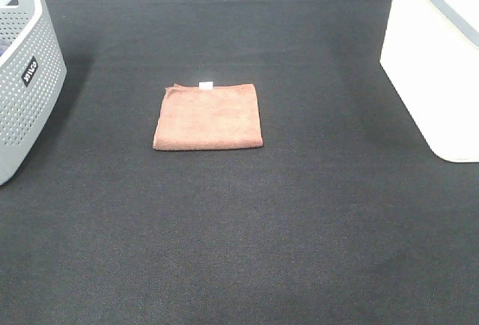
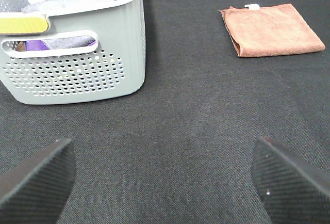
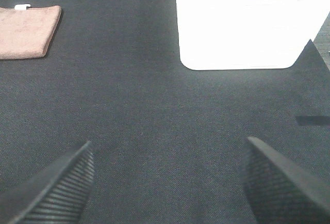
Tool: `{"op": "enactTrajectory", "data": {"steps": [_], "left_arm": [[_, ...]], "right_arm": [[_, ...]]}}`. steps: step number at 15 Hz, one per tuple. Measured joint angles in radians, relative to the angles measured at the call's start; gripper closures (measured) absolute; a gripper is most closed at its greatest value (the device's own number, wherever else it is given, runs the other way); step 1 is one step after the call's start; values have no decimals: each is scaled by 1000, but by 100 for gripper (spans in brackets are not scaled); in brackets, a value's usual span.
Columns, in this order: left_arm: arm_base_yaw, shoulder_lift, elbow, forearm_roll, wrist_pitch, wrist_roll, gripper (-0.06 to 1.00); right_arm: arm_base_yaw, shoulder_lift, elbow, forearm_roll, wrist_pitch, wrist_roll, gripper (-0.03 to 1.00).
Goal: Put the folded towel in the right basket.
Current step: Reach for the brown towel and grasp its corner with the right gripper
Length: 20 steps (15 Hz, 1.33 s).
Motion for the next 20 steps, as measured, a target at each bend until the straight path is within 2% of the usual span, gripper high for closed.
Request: {"op": "enactTrajectory", "data": {"steps": [20], "left_arm": [[0, 0, 0, 0, 0, 0, 7]], "right_arm": [[0, 0, 0, 0, 0, 0, 23]]}}
